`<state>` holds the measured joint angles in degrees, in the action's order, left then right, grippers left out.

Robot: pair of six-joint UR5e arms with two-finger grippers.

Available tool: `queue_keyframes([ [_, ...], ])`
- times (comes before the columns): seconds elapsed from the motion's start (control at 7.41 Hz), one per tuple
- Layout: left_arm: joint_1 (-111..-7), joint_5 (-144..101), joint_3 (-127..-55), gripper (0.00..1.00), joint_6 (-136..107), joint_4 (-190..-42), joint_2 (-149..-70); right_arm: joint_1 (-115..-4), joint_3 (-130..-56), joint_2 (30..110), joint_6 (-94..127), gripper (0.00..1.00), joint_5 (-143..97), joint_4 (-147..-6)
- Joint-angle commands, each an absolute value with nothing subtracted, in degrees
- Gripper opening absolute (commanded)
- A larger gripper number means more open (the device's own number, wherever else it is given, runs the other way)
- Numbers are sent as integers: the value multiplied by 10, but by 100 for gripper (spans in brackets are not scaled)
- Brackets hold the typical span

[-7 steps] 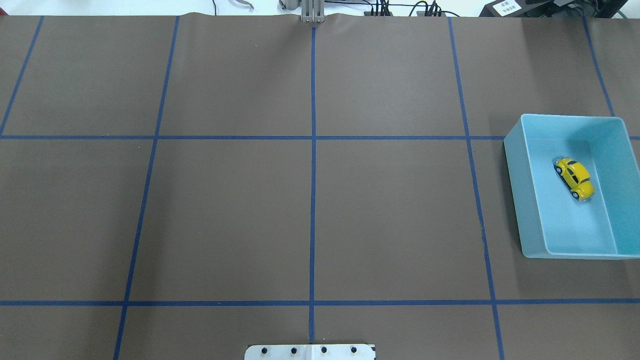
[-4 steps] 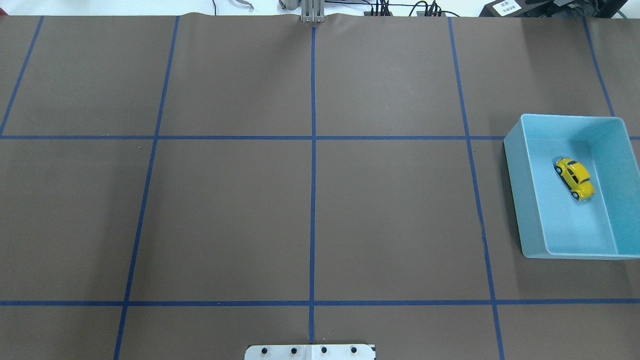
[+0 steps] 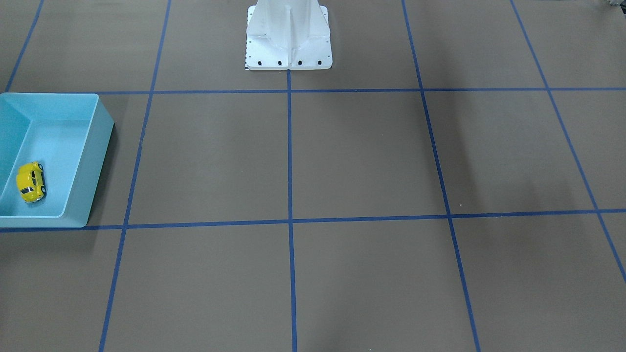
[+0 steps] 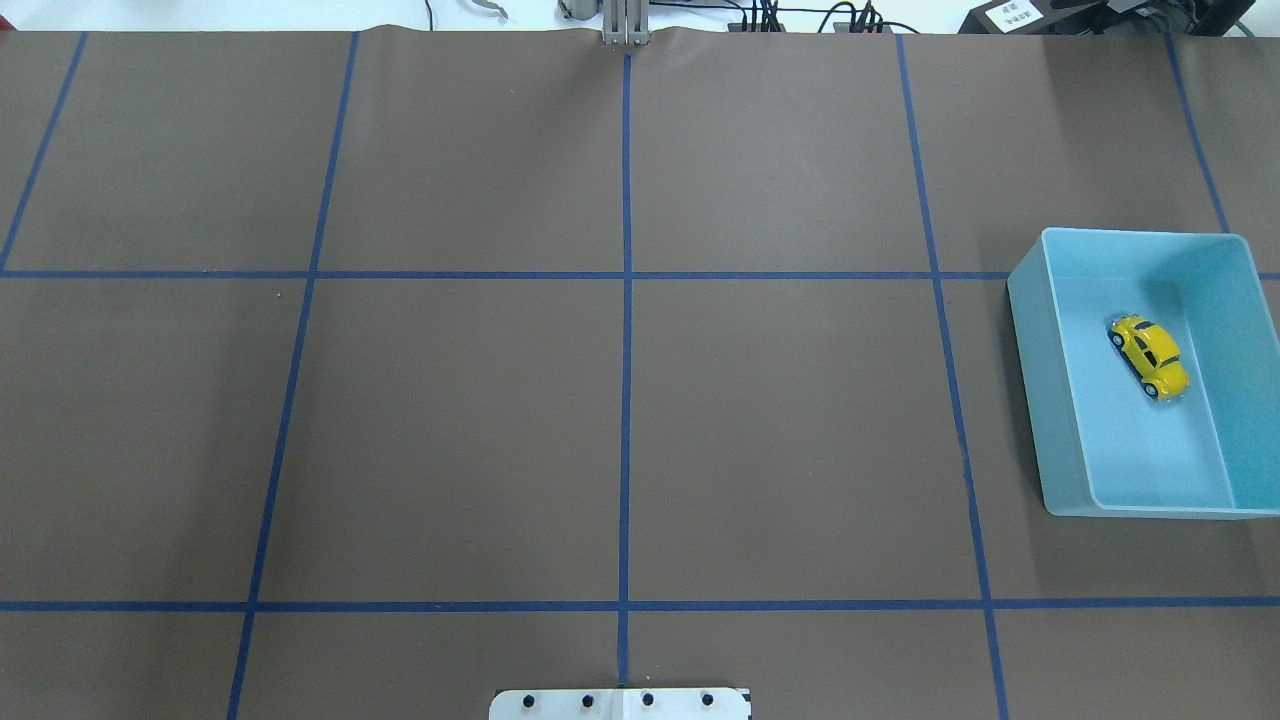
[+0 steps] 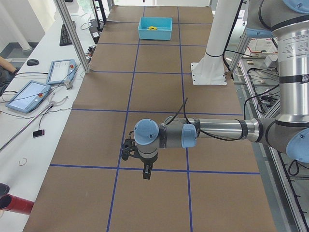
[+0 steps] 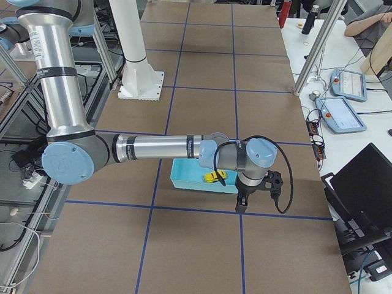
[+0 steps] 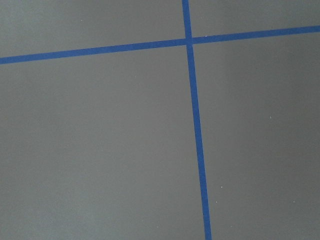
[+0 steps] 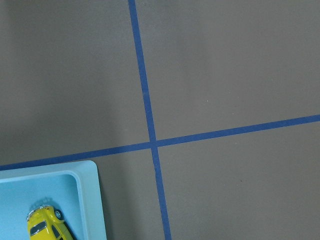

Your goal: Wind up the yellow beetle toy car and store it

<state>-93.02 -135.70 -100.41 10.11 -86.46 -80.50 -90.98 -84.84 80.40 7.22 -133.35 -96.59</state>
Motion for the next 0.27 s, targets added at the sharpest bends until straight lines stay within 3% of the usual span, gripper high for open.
queue_keyframes([
  [0.0, -930, -1357, -1003, 100, 101, -864, -805, -911, -848, 804, 72, 100, -1334, -966],
  [0.13, -929, -1358, -1003, 100, 101, -862, -805, -911, -848, 805, 72, 100, -1334, -966],
])
